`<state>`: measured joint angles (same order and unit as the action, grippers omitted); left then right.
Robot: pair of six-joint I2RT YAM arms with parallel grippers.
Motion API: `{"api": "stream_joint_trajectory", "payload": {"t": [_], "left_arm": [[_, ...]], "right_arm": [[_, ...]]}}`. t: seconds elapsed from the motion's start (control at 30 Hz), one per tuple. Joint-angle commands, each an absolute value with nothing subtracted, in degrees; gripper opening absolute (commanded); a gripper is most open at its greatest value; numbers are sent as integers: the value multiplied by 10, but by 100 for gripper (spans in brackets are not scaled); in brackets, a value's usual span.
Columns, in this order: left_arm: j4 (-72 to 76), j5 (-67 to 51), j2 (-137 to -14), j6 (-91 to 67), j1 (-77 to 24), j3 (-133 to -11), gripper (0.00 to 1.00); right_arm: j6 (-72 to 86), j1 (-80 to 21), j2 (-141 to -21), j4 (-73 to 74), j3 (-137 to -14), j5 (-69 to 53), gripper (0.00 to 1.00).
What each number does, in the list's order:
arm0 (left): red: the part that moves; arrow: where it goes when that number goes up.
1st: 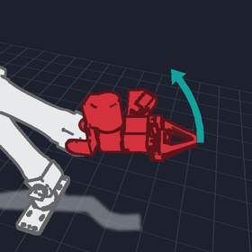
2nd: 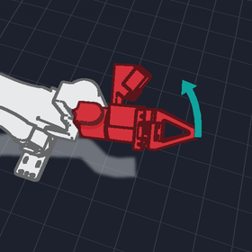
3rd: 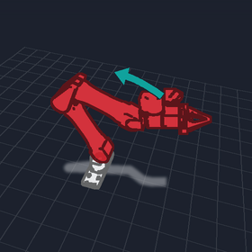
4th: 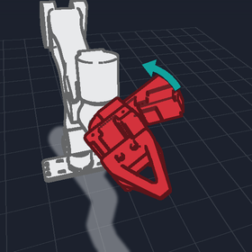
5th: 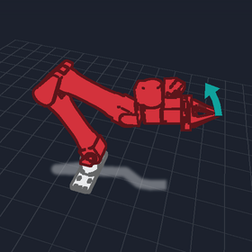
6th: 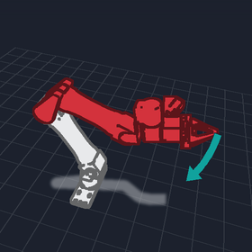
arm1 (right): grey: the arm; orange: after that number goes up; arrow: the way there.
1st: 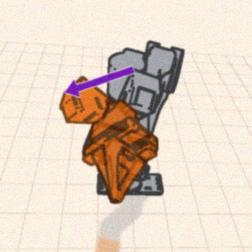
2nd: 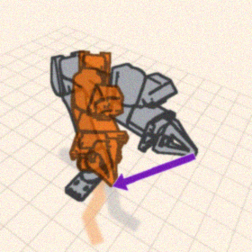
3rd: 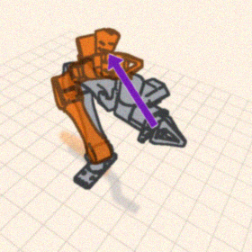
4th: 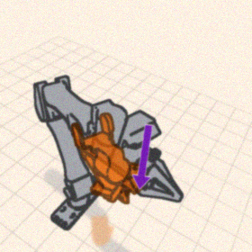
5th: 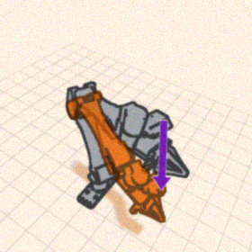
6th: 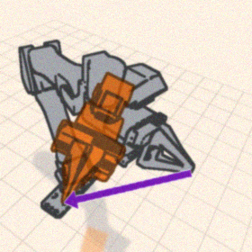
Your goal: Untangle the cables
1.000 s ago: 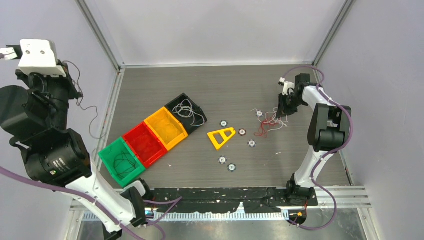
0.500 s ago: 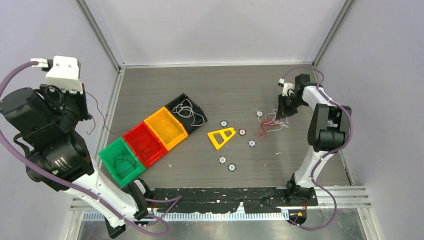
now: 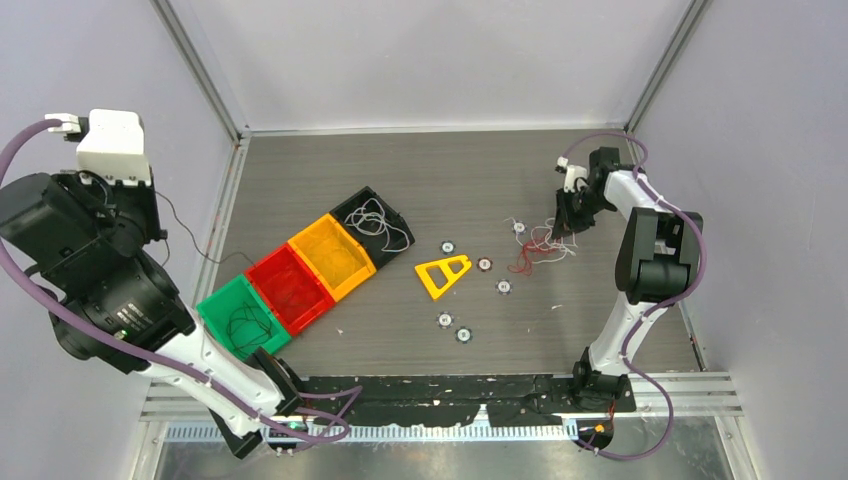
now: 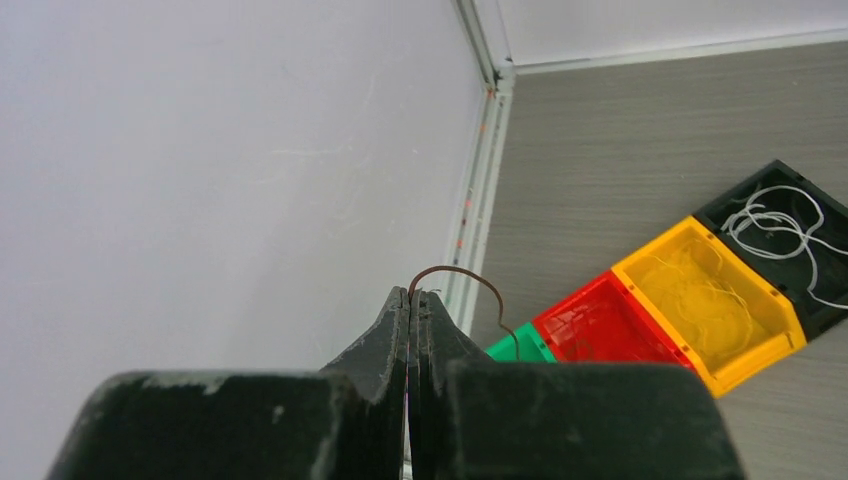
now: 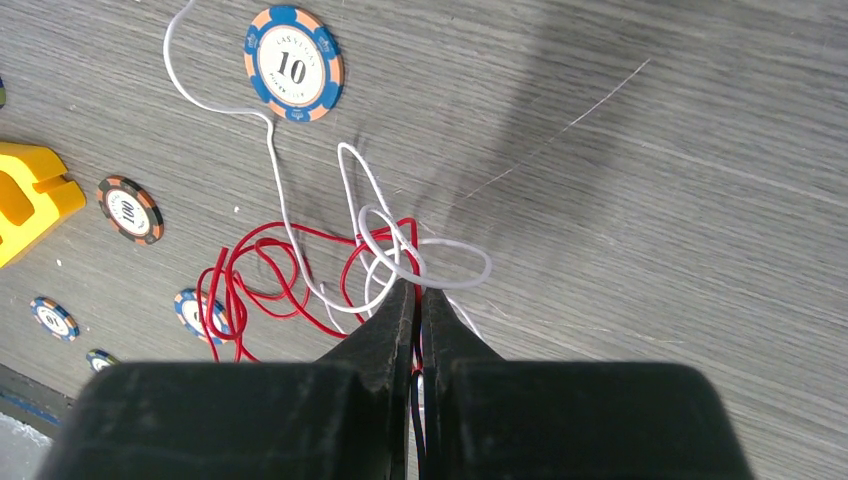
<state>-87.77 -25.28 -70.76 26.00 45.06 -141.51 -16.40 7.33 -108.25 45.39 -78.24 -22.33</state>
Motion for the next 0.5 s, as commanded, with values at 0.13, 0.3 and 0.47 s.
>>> {"api": "stream_joint_trajectory", "payload": {"t": [0.13,0.3,0.47], "left_arm": [[-739,-208,-688,252,458,-1416,0],[-709,-202,-685,258,457,-1395,0],[-683,-185,-709,273,457,-1395,0]], "right_arm": [[-164,61,-1048,460,-806,-219,8],[-160,54,-1053,461,-810,-218,8],[-158,46,-1057,465,-815,-218,9]]}}
